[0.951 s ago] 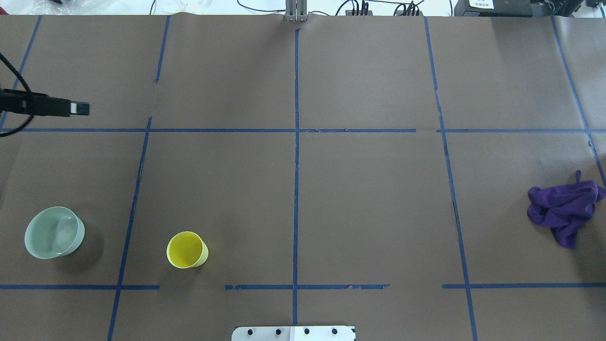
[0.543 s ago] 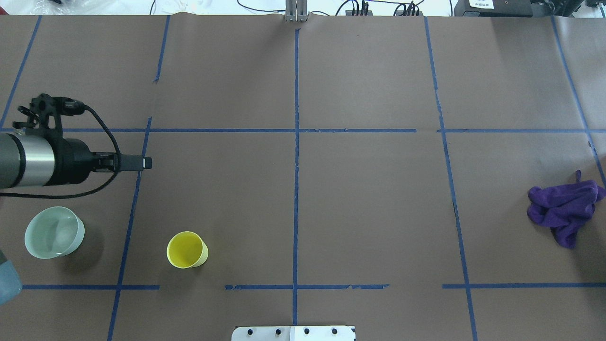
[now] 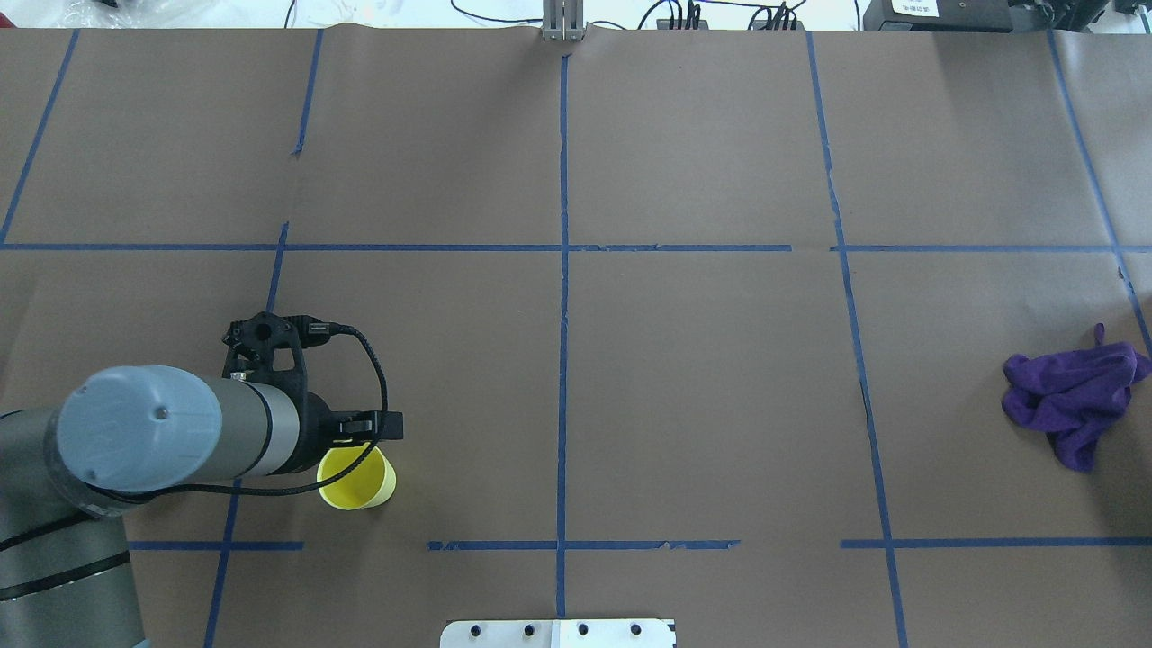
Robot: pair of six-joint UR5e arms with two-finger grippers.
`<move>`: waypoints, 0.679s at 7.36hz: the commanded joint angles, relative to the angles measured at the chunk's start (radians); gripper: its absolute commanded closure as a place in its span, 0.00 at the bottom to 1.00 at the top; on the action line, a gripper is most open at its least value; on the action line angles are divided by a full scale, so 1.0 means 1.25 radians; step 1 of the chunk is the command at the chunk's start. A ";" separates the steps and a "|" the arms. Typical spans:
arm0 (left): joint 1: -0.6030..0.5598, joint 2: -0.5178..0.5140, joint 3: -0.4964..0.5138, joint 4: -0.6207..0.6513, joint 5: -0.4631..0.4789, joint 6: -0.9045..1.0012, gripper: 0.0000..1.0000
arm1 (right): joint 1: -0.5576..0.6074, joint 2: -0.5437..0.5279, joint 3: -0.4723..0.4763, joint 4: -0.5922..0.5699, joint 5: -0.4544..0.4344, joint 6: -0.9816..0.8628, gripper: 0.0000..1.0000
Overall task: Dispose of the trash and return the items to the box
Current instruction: 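Reach the left gripper down over the yellow cup and close on it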
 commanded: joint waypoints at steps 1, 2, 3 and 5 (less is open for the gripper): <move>0.015 -0.010 -0.001 0.034 0.010 -0.014 0.07 | 0.000 0.000 0.000 0.000 0.000 0.000 0.00; 0.012 0.005 -0.001 0.033 0.009 -0.009 0.09 | 0.000 0.000 -0.001 0.000 0.000 0.000 0.00; 0.012 0.016 -0.006 0.029 0.009 -0.008 0.11 | 0.000 0.000 -0.003 -0.001 0.000 0.000 0.00; 0.023 0.024 -0.013 0.022 0.007 -0.009 0.11 | 0.000 -0.001 -0.003 -0.001 0.000 0.000 0.00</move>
